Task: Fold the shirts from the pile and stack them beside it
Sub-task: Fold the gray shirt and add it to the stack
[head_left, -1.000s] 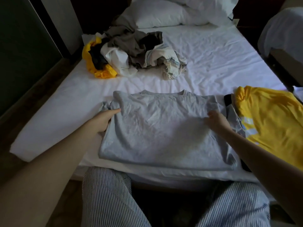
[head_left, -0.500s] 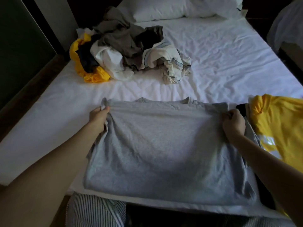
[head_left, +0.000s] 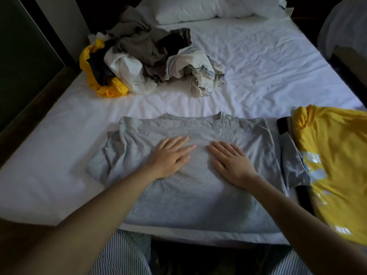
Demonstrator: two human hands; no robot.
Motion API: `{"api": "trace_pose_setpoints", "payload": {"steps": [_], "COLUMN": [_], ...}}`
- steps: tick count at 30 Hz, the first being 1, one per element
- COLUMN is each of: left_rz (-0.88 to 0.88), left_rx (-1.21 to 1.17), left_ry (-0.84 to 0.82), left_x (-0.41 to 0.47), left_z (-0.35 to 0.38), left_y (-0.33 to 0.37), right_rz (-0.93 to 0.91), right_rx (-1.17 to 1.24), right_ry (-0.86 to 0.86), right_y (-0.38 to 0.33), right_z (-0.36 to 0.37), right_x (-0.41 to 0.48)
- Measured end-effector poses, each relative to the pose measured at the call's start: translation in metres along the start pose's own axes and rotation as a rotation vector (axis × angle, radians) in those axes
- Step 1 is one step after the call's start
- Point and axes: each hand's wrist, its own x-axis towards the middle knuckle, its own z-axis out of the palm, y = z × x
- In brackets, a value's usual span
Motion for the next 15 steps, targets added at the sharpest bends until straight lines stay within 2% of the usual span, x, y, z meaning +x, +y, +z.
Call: {"api": "trace_pose_setpoints", "payload": {"steps": [4, 7, 8, 11, 13, 15], "left_rz": [-0.351, -0.469, -0.471, -0.399, -0.3, -0.184], "left_rx": [0.019, -0.006, -0.023, -0.072, -0.157, -0.247], "left_ry": [-0.002, -0.117, -0.129, -0.045, 0.039, 0.101], "left_x": [-0.003, 0.003, 0.007, 0.026, 0.04, 0.056], "left_z": [-0.008, -0.022, -0.028, -0.041, -0.049, -0.053], "left_y": [-0.033, -0.053, -0.053, -0.028, 0.007, 0.05], "right_rz": [0.264, 0.268, 0.239, 0.25, 0.413, 0.636], "right_rx": [-0.008, -0.014, -0.008, -0.022, -0.021, 0.005], "right_ry": [-0.027, 0.052, 0.114, 0.495, 0.618, 0.613], "right_y": [0.033, 0.048, 0.05, 0.06, 0.065, 0.069], "right_z": [-0.002, -0.004, -0.006, -0.017, -0.027, -0.034], "right_x": [-0.027, -0.053, -0.059, -0.074, -0.085, -0.097]}}
